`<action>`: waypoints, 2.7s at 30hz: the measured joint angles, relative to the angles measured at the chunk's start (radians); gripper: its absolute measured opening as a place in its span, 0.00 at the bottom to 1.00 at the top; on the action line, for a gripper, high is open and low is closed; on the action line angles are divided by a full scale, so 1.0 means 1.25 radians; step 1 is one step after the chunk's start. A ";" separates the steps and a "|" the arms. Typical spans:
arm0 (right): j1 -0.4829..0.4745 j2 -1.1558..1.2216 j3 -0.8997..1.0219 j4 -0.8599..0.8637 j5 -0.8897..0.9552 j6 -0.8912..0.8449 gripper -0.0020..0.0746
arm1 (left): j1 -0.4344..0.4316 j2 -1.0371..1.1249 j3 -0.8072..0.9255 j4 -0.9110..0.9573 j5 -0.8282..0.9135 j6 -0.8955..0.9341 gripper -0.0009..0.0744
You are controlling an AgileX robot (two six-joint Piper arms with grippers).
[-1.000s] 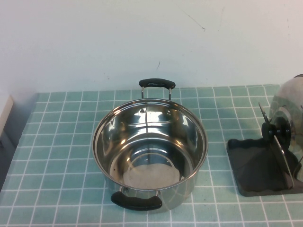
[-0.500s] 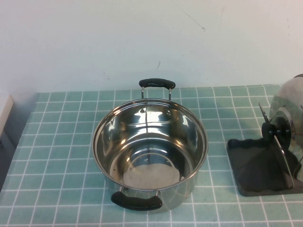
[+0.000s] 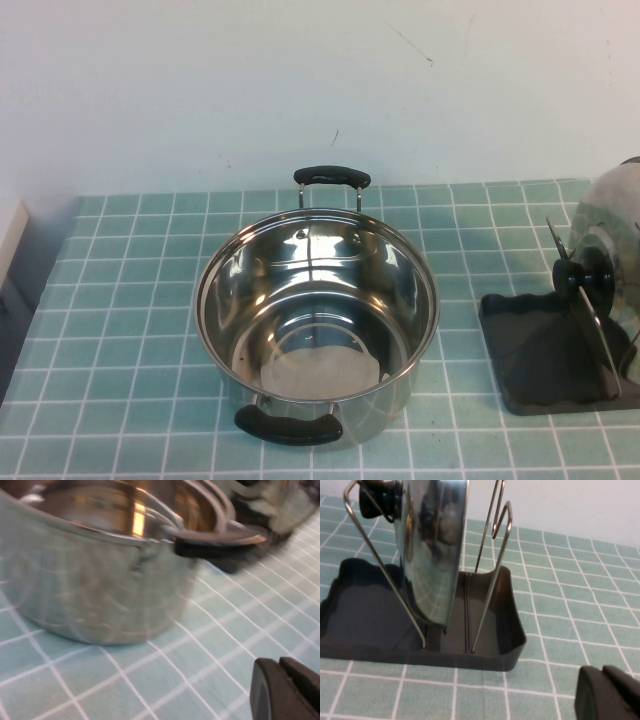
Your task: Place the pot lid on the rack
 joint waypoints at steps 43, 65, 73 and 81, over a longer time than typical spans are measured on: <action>0.000 0.000 0.000 0.000 0.001 0.000 0.02 | 0.261 -0.286 0.001 1.126 -0.085 -1.114 0.01; 0.000 0.000 0.000 0.000 0.001 0.000 0.02 | 0.261 -0.286 0.001 1.204 -0.085 -1.149 0.01; 0.000 0.000 0.000 0.000 0.001 0.000 0.02 | 0.261 -0.286 0.001 1.204 -0.085 -1.154 0.01; 0.000 0.000 0.000 0.000 0.001 0.000 0.02 | 0.261 -0.286 0.001 1.204 -0.085 -1.154 0.01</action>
